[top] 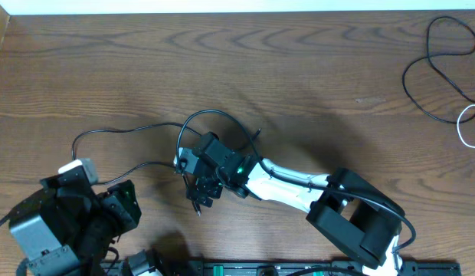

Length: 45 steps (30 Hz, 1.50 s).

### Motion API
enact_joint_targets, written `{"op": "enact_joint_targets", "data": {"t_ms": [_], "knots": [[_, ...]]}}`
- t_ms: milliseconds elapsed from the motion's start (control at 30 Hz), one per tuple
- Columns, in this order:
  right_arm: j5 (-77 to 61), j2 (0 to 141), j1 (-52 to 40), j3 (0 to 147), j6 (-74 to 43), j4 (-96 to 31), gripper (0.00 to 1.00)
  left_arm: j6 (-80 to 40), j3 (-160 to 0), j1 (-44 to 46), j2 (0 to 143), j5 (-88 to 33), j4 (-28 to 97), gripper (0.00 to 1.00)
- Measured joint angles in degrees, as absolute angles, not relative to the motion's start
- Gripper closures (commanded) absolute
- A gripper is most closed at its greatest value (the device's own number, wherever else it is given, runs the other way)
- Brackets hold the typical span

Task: Untangle cables
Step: 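Grasp the black cable near the left gripper with the right gripper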

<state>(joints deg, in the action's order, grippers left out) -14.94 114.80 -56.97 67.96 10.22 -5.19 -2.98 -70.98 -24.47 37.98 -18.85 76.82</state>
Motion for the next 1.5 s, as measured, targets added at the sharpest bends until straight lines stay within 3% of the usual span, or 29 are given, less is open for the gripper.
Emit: {"op": "enact_joint_targets", "data": {"t_ms": [400,933,1500], "knots": [[-14.2,117.7,-57.0,68.0,5.9,1.2,0.01,-3.0,-71.1,-24.5,38.0,-17.8,79.4,0.48],[3.0,120.5,-57.7,68.4,-4.3,4.8,0.01,-3.0,-71.1,-24.5,38.0,-17.7,79.6,0.48],[14.6,120.5,-57.1,71.1,-2.3,0.4,0.01,-3.0,-71.1,-24.0,38.0,-17.7,79.7,0.48]]}}
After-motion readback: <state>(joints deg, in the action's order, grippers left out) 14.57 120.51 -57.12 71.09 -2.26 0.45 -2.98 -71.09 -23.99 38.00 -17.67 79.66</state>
